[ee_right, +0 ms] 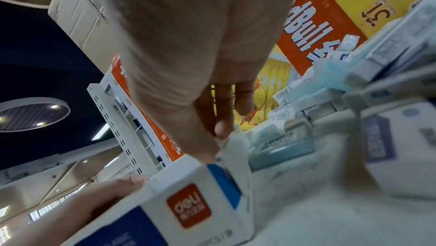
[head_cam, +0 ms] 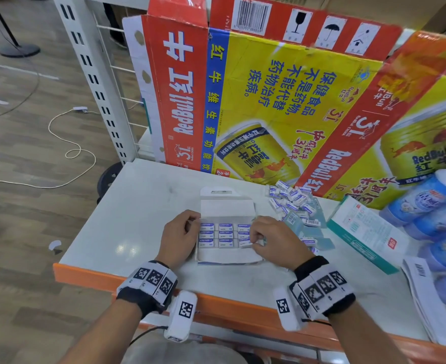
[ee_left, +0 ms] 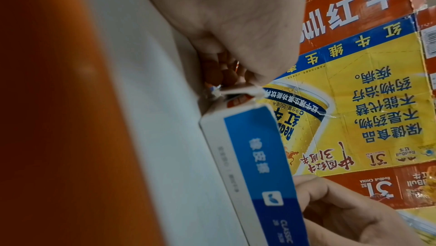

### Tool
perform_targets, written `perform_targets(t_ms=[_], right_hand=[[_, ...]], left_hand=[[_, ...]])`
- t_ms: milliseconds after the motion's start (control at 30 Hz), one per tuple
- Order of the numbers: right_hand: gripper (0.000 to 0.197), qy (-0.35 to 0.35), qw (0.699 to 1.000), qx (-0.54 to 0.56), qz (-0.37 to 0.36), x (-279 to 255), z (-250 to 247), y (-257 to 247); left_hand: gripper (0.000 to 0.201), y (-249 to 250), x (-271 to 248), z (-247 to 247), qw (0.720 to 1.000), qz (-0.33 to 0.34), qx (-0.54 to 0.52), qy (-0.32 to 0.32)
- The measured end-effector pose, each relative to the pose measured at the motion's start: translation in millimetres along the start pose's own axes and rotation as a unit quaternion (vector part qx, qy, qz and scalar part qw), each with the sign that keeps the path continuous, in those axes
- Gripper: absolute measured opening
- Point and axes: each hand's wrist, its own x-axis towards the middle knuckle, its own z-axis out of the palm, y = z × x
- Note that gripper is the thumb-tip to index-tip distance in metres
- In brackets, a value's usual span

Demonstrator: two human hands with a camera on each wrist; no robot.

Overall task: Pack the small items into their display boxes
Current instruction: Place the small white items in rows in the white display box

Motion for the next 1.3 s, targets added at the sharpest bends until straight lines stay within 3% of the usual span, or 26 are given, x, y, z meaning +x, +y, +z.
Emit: perform_targets(t_ms=[267, 567, 733, 933, 1200, 1300], right_hand=[[0.007, -0.018, 0.999, -0.043, 0.002, 4, 6, 1], [0.012, -0.028, 0.998, -0.058, 0.023, 9, 11, -2], [0.014, -0.008, 1.000, -0.017, 0.024, 9, 5, 0], [0.021, 0.120, 0.981, -0.053, 0.141, 25, -22, 35], [0.043, 0.095, 0.960, -0.154, 0.213, 50, -35, 58], [0.047, 0.022, 0.952, -0.191, 0.237, 57, -39, 58]], left_hand=[[0.012, 3, -1, -1, 1.000, -0.004, 0.003, -0.002], [0.013, 4, -1, -1, 1.000, -0.004, -0.007, 0.000], [0.015, 5, -2, -2, 1.000, -0.006, -0.016, -0.001], [0.015, 6, -2, -2, 1.000, -0.007, -0.013, -0.004], [0.015, 6, -2, -3, 1.000, -0.003, -0.010, -0.004], [0.014, 6, -2, -3, 1.000, -0.009, -0.010, -0.003]])
